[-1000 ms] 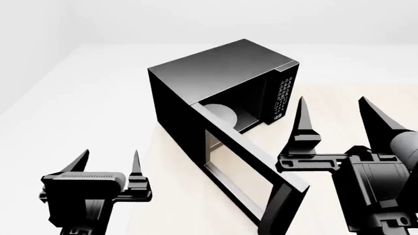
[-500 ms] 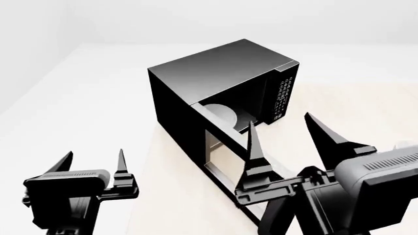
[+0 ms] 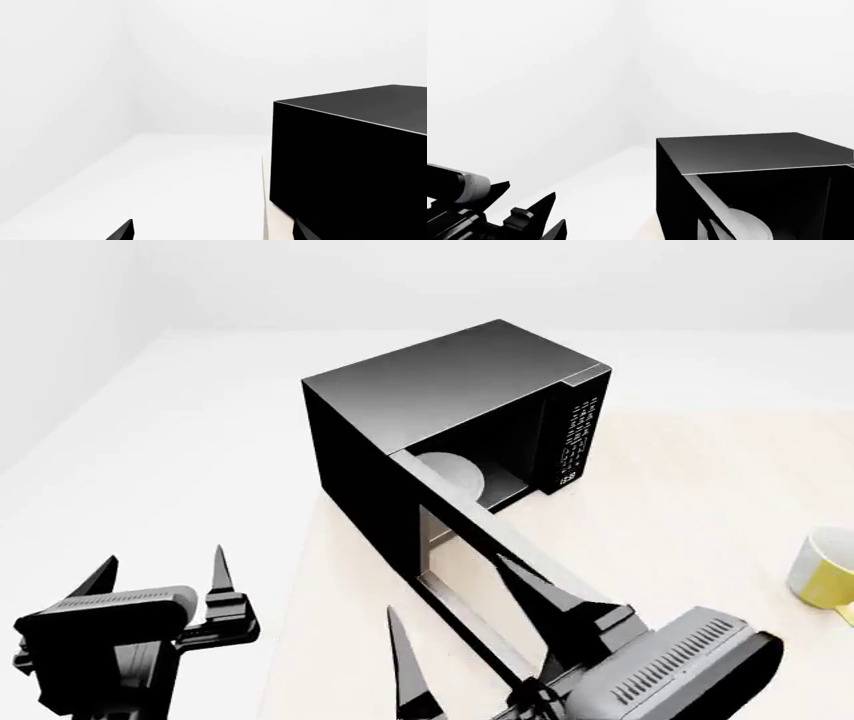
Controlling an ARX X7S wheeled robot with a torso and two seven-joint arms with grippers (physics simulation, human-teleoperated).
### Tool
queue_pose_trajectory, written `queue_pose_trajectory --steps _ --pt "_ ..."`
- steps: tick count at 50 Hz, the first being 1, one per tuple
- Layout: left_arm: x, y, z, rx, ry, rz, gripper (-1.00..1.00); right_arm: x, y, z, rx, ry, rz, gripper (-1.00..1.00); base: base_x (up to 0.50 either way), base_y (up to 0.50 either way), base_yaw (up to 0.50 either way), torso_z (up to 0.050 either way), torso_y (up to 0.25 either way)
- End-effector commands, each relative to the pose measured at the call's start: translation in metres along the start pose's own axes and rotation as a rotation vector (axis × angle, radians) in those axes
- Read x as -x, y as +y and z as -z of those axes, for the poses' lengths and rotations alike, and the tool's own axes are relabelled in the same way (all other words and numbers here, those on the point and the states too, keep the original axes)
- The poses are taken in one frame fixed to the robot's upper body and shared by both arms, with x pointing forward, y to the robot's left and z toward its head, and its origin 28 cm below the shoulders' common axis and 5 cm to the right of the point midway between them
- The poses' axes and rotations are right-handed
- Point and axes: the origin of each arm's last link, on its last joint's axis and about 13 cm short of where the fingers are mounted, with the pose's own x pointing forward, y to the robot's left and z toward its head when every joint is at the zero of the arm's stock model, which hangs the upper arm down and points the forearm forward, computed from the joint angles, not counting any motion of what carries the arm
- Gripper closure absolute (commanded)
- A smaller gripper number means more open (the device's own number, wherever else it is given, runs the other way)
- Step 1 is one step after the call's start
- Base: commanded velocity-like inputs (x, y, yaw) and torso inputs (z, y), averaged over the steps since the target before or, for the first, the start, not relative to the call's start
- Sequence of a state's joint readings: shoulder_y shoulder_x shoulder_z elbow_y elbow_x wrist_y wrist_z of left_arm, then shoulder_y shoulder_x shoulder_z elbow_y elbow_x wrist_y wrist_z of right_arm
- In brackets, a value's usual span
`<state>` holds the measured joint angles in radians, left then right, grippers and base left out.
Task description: Close the microwave.
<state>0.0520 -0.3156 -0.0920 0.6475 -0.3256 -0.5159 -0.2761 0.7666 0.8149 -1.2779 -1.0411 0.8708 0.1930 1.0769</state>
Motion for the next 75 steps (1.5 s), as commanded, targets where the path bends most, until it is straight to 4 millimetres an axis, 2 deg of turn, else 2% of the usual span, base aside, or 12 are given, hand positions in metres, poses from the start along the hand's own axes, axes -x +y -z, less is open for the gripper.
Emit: queue_pose_trajectory --steps 1,6,13,39,56,75 --pt "0.001 0.003 0.009 0.004 0.0 -0.015 -1.0 0.007 0.008 0.011 -0.027 0.066 -0.086 -1.0 0.0 0.0 0.0 0.0 0.0" --pt "0.002 0.002 0.008 -0.002 -0.004 -0.013 -1.0 0.006 0.009 0.02 -0.031 0.094 -0.091 -1.0 0.0 0.0 0.0 0.0 0.0" --pt "0.001 0.003 0.007 0.003 -0.003 -0.013 -1.0 -0.006 0.009 0.041 -0.011 0.151 -0.064 -1.0 0.0 0.0 0.0 0.0 0.0" --pt "0.0 0.001 0.009 0.003 -0.005 -0.002 -1.0 -0.03 0.005 0.07 0.016 0.222 -0.037 -1.0 0.0 0.0 0.0 0.0 0.0" --pt "0.0 0.002 0.01 0.004 -0.005 -0.007 -1.0 -0.045 -0.006 0.079 0.0 0.249 0.007 -1.0 0.0 0.0 0.0 0.0 0.0" --pt "0.0 0.001 0.007 0.001 -0.007 -0.004 -1.0 -0.055 -0.017 0.076 -0.003 0.245 0.055 -1.0 0.0 0.0 0.0 0.0 0.0"
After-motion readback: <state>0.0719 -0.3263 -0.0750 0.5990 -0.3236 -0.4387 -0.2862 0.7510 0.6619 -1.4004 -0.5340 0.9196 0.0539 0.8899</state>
